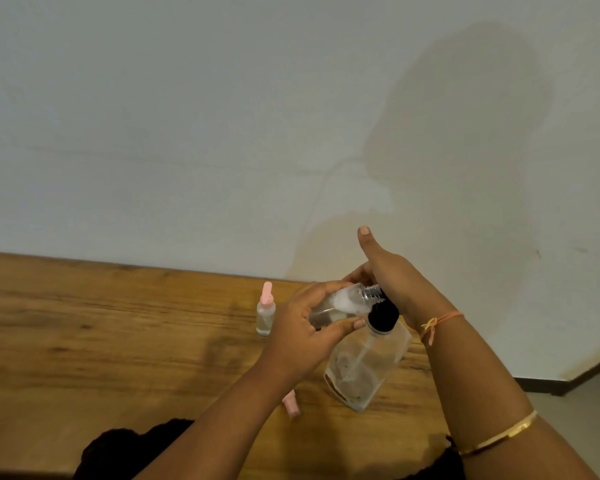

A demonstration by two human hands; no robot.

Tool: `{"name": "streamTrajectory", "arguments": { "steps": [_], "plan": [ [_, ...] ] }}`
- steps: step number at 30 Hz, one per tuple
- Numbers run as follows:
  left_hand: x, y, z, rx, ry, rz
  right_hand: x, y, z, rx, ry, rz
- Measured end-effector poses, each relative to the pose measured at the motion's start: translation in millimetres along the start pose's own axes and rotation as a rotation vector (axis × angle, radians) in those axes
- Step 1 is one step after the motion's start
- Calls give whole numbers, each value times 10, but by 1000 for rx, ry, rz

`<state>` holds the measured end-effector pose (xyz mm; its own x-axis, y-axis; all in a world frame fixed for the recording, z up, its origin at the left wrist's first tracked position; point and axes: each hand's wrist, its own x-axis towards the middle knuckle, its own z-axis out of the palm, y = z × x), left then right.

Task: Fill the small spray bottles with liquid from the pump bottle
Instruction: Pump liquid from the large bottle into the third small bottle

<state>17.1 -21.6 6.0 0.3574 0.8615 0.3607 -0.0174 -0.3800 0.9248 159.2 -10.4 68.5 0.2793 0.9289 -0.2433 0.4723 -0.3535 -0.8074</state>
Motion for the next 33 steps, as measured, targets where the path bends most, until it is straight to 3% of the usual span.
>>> {"name": "streamTrajectory", "arguments": {
  "steps": [33],
  "plan": [
    [-5,4,24,-6,1,4,-6,11,-14,33,-6,3]
  ]
}}
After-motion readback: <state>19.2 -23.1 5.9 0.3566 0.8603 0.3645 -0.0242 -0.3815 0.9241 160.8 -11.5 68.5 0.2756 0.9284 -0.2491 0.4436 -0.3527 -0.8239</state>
